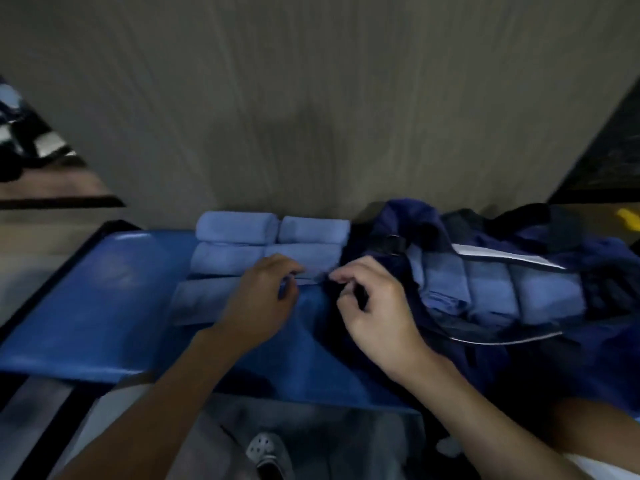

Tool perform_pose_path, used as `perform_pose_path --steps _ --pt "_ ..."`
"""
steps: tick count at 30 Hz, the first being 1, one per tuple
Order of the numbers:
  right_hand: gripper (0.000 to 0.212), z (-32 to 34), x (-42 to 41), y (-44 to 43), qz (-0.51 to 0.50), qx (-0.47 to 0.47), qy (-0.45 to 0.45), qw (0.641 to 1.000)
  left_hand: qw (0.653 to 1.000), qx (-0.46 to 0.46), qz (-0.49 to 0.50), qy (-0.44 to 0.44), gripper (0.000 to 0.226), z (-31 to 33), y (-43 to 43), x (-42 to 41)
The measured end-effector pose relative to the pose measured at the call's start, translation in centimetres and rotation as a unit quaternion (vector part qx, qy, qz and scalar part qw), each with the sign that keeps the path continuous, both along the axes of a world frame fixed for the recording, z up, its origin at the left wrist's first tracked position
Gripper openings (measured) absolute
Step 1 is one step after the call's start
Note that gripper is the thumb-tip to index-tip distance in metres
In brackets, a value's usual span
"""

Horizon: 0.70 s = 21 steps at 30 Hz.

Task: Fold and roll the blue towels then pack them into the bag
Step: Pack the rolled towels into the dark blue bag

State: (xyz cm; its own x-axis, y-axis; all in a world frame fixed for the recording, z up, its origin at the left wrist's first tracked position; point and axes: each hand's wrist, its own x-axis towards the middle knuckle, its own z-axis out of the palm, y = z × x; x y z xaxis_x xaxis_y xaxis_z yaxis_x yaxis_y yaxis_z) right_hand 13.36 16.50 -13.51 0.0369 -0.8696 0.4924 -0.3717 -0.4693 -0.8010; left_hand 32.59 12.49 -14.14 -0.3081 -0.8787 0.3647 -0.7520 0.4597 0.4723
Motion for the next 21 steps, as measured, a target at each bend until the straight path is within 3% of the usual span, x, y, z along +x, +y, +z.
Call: perform_pose_path --steps 3,7,12,14,18,21 --pt "0.025 -0.6 4.0 -0.6 0.049 0.052 -0.012 0.997 0.995 0.04 0.046 -0.075 0.032 -1.6 -1.8 5.4" --pt "0.027 -1.6 6.9 -1.4 0.055 0.096 -0.007 0.994 0.959 0.179 0.067 -0.209 0.061 -3.1 -3.2 10.7" --pt "0.029 -2.3 8.4 -1.3 0.058 0.126 0.01 0.99 0.927 0.13 0.072 -0.344 0.056 -2.3 -3.2 11.5" --pt "0.03 -2.5 8.7 -1.2 0.061 0.138 0.017 0.988 0.933 0.136 0.074 -0.324 0.051 -2.1 -3.3 11.6" --pt "0.031 -2.4 9.0 -0.9 0.07 0.172 0.021 0.982 0.955 0.206 0.076 -0.201 0.046 -2.0 -2.8 12.2" --pt "0.03 -2.2 8.8 -0.8 0.066 0.178 0.019 0.982 0.962 0.183 0.112 -0.168 0.047 -2.0 -2.2 11.8"
